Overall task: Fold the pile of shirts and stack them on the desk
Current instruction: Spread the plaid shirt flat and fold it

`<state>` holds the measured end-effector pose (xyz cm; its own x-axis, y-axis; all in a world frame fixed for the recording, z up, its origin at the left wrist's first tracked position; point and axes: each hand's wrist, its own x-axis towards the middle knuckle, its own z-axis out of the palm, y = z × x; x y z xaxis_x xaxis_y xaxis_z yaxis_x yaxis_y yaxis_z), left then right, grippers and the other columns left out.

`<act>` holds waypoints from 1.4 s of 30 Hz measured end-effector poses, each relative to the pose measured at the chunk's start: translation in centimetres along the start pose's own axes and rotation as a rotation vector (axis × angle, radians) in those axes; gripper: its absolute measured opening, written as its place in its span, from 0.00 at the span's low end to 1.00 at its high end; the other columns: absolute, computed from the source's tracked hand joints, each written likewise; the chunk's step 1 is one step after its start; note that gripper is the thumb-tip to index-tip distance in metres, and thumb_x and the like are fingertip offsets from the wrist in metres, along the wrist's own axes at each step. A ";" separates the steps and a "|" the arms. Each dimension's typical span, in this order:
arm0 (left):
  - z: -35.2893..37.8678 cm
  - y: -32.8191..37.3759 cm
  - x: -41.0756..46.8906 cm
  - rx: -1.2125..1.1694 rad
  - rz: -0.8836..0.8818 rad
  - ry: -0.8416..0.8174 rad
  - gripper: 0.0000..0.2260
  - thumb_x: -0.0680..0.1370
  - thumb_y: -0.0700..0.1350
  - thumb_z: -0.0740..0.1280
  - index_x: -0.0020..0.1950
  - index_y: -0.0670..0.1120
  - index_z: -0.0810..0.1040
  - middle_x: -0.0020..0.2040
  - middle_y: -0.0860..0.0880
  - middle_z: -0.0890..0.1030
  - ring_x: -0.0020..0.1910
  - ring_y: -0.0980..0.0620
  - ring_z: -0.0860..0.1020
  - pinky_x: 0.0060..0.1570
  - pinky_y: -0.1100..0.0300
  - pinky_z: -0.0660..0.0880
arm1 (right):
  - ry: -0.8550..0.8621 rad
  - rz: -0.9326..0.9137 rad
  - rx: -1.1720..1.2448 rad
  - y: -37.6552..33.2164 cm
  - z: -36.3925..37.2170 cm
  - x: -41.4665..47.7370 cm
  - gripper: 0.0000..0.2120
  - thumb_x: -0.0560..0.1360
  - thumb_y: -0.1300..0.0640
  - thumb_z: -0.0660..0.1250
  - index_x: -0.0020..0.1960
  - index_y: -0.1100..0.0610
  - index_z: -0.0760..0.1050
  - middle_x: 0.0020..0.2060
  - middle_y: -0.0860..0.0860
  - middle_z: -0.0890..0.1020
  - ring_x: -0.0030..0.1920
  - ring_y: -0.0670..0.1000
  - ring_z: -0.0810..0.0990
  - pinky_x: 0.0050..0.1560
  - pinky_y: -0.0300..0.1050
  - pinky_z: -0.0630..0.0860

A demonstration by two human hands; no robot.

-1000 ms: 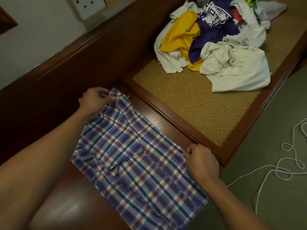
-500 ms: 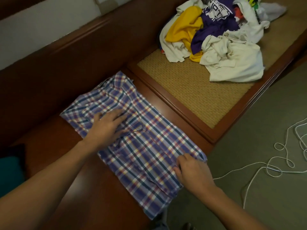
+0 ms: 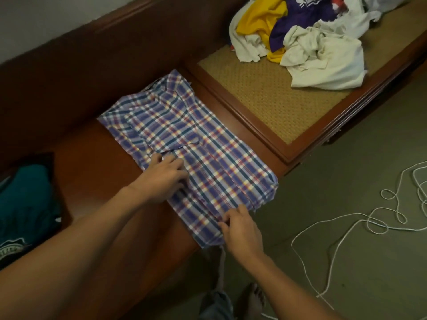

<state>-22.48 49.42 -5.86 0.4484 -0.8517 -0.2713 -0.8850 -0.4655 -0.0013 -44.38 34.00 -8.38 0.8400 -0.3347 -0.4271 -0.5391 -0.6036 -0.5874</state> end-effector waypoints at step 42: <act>3.5 -1.1 -0.9 -0.422 -0.510 0.189 0.12 0.81 0.50 0.69 0.62 0.51 0.71 0.62 0.49 0.71 0.55 0.49 0.73 0.57 0.52 0.74 | 0.157 -0.092 -0.014 2.5 -3.4 2.6 0.01 0.80 0.53 0.67 0.51 0.49 0.75 0.48 0.44 0.75 0.44 0.43 0.76 0.42 0.39 0.73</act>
<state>-22.33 51.56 -8.96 0.8440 -0.5108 -0.1633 -0.4503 -0.8405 0.3013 -43.33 29.12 -8.62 0.8858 -0.3856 -0.2582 -0.4591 -0.6470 -0.6088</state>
